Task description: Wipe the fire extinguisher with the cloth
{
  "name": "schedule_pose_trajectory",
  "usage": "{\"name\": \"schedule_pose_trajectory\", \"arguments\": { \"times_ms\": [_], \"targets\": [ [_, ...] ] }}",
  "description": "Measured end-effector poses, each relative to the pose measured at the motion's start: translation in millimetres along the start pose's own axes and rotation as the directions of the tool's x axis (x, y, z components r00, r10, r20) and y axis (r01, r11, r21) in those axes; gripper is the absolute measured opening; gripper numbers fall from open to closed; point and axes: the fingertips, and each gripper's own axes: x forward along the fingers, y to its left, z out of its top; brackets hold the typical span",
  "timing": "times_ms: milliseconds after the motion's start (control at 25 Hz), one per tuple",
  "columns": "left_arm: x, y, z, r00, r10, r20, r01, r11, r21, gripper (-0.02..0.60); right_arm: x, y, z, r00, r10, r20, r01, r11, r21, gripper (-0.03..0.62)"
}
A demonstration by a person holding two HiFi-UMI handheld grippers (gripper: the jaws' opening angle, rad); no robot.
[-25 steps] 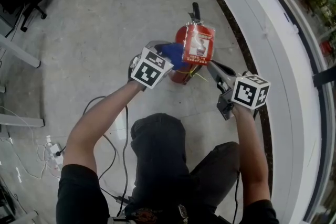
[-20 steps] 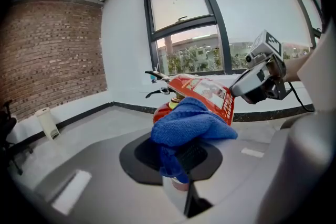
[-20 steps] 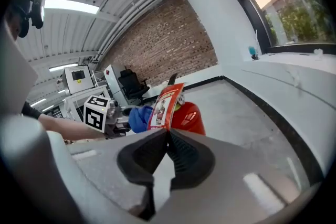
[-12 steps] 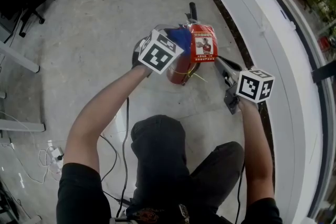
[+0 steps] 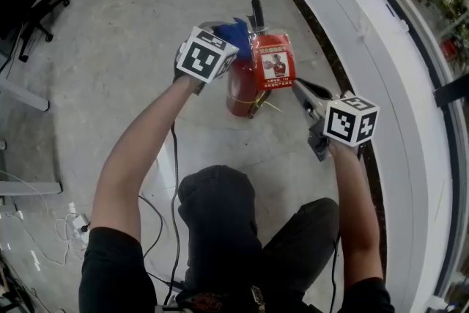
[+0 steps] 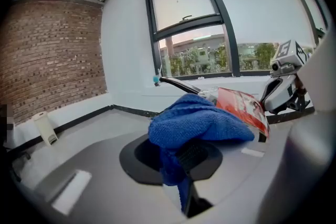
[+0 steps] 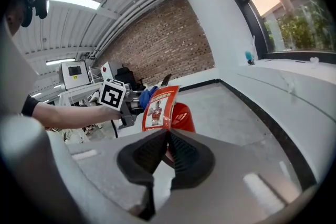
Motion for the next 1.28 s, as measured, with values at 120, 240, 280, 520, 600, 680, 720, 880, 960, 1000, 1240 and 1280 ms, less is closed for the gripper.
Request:
{"name": "schedule_pose_trajectory", "arguments": {
  "times_ms": [120,240,280,520,600,680,720,880,960,1000,1240,1280],
  "targets": [
    [11.4,3.3,4.3,0.999,-0.045,-0.001,0.045,0.998,0.049,0.049,2.2,-0.5,-0.2,1.000,-0.006,-0.002,0.006,1.000,-0.007,0.011],
    [17.3,3.0,6.0,0.997,-0.075,-0.001,0.075,0.994,0.082,0.049,3.4,-1.7,-2.9,1.000,-0.005,0.000,0.005,1.000,0.005,0.012],
    [17.2,3.4,6.2,0.997,-0.077,0.005,0.077,0.994,0.079,0.049,3.5,-1.6,-3.3,1.000,-0.003,0.002,0.003,1.000,0.009,0.012],
    [12.5,11.4,-4.2,0.997,-0.070,0.026,0.070,0.998,0.008,0.046,3.5,-4.3,-2.7,1.000,-0.007,0.000,0.007,1.000,-0.001,0.012],
    [14.7,13.4,-5.6,0.998,-0.066,0.010,0.066,0.997,0.028,0.046,3.9,-4.5,-3.7,1.000,-0.008,0.001,0.008,1.000,0.002,0.012],
    [18.7,18.7,-6.7,0.999,-0.047,-0.006,0.048,0.998,0.038,0.046,3.7,-4.0,-4.8,1.000,-0.010,0.002,0.010,1.000,0.005,0.012],
    [21.4,22.5,-7.4,0.999,-0.034,-0.013,0.035,0.999,0.036,0.046,3.4,-3.6,-5.2,1.000,-0.011,0.002,0.011,1.000,0.005,0.012],
    [34.1,24.2,0.6,0.999,-0.039,-0.009,0.039,0.999,0.037,0.046,2.8,-2.6,-5.3,1.000,-0.012,0.000,0.012,1.000,0.005,0.012],
    [39.7,16.4,9.2,0.998,-0.068,-0.004,0.069,0.995,0.072,0.046,3.1,-2.4,-4.9,1.000,-0.011,0.000,0.011,1.000,0.006,0.012],
    [40.8,13.1,11.2,0.996,-0.085,-0.006,0.085,0.993,0.087,0.046,3.2,-1.9,-4.7,1.000,-0.011,0.001,0.011,1.000,0.006,0.012],
    [17.7,1.4,0.8,0.990,-0.138,0.019,0.136,0.986,0.092,0.040,2.0,0.3,-5.3,1.000,-0.002,0.007,0.002,1.000,0.008,0.012],
    [10.3,1.2,-3.1,0.991,-0.129,0.023,0.126,0.988,0.089,0.040,2.7,1.5,-5.4,1.000,0.000,0.007,0.000,1.000,0.009,0.012]
  ]
}}
